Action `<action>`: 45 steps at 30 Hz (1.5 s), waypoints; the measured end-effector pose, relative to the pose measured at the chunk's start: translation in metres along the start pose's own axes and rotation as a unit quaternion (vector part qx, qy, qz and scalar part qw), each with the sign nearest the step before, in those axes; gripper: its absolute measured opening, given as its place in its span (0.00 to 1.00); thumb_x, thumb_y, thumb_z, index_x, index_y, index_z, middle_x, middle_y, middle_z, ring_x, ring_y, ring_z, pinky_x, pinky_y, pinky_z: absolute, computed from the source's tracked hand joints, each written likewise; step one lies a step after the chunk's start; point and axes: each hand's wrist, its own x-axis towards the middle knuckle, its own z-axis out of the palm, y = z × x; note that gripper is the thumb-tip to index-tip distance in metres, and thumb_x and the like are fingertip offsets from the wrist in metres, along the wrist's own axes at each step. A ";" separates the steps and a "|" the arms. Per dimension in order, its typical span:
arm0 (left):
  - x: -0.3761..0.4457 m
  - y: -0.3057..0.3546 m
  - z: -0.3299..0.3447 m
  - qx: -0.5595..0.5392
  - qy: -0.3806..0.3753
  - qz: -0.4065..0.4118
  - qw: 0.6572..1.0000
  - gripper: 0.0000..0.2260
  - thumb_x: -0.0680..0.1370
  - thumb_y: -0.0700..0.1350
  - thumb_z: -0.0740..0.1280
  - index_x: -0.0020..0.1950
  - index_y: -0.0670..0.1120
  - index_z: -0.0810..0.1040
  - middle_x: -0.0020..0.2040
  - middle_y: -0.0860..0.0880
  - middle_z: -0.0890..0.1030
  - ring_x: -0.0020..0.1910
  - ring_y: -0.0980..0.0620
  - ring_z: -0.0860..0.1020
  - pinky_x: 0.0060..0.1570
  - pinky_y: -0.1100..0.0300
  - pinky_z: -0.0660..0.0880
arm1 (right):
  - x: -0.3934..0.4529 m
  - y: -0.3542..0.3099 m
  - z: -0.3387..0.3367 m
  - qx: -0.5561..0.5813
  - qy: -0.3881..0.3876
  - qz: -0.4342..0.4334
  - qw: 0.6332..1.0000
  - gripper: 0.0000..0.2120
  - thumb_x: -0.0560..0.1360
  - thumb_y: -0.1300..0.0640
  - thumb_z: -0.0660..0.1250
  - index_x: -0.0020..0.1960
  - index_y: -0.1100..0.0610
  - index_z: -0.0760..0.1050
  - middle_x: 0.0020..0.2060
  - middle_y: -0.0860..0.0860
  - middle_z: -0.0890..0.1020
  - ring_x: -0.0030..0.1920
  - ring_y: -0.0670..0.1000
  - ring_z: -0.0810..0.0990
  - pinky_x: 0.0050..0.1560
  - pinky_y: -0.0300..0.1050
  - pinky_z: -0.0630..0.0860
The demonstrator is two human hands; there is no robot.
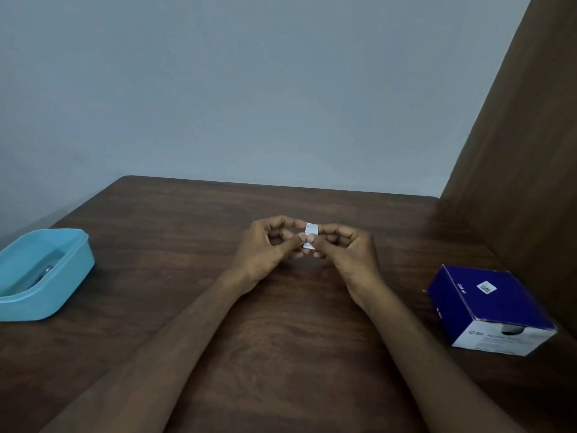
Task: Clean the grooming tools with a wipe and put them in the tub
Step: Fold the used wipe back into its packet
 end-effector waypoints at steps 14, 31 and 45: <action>0.001 -0.001 -0.001 0.010 0.005 -0.023 1.000 0.04 0.80 0.37 0.75 0.54 0.39 0.86 0.42 0.38 0.87 0.45 0.43 0.88 0.47 0.55 0.85 | -0.002 0.001 0.001 0.008 -0.022 0.007 1.000 0.10 0.78 0.63 0.77 0.58 0.56 0.87 0.46 0.55 0.90 0.44 0.57 0.89 0.52 0.54 0.86; 0.003 0.003 -0.004 -0.058 0.005 -0.073 0.996 0.04 0.79 0.31 0.73 0.49 0.39 0.85 0.42 0.40 0.86 0.39 0.50 0.86 0.41 0.62 0.84 | -0.004 -0.005 0.006 0.051 -0.027 -0.003 0.998 0.08 0.77 0.72 0.70 0.46 0.64 0.87 0.44 0.60 0.89 0.42 0.58 0.88 0.46 0.47 0.84; 0.002 -0.003 -0.002 -0.043 -0.003 -0.026 0.999 0.08 0.78 0.34 0.76 0.57 0.39 0.86 0.48 0.41 0.89 0.47 0.48 0.88 0.49 0.61 0.84 | -0.002 -0.001 0.001 0.055 0.006 0.009 0.998 0.15 0.72 0.67 0.80 0.57 0.62 0.85 0.44 0.57 0.89 0.41 0.52 0.88 0.45 0.41 0.83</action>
